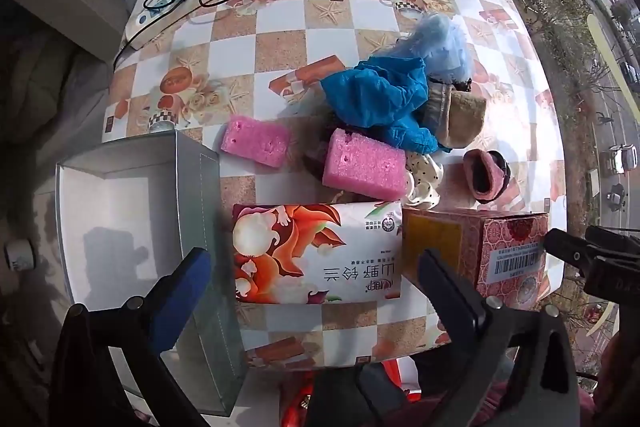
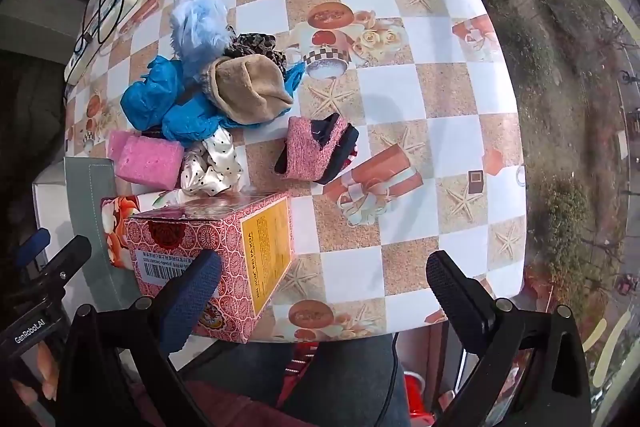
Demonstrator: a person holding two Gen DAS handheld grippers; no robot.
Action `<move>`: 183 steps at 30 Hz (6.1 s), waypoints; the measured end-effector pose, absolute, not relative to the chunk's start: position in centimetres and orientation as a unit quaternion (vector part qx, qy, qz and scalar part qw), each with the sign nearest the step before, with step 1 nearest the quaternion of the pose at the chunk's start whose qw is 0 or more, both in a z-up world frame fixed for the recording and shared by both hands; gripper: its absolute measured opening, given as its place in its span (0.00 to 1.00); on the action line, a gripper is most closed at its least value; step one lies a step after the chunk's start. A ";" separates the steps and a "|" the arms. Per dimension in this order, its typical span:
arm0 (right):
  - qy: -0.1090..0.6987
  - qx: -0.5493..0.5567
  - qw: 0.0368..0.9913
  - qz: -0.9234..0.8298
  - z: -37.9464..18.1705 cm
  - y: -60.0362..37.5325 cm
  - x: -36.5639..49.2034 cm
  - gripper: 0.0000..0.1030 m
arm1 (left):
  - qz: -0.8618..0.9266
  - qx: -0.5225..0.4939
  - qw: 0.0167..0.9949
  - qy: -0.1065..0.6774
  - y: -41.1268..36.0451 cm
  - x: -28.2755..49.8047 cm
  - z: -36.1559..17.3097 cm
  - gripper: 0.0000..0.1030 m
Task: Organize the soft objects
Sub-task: 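Grasp the blue cloth with the left tool while the right tool grasps the pink-and-black sock, then lift and carry the blue cloth and pink sock toward the white box with both tools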
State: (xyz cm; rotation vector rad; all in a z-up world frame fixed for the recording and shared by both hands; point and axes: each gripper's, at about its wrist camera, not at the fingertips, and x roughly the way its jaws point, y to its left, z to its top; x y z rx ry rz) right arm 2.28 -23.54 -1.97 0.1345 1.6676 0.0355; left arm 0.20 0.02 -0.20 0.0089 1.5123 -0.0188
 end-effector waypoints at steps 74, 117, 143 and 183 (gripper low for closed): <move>0.789 0.128 0.599 -0.044 -11.0 -26.3 6.8 1.00 | -0.020 0.064 0.702 0.709 -3.1 10.7 -6.8 1.00; 0.722 0.187 0.667 -0.003 -10.0 -28.4 7.9 0.38 | -0.089 0.040 0.771 0.630 -4.4 12.6 -2.5 0.13; 0.661 0.189 0.726 -0.014 -1.7 -35.5 0.3 0.38 | -0.223 0.123 0.790 0.557 -18.9 3.6 6.0 0.13; 0.716 0.107 0.686 0.075 -4.0 -28.5 -10.0 0.38 | -0.328 0.163 0.724 0.585 -11.8 -14.5 3.4 0.13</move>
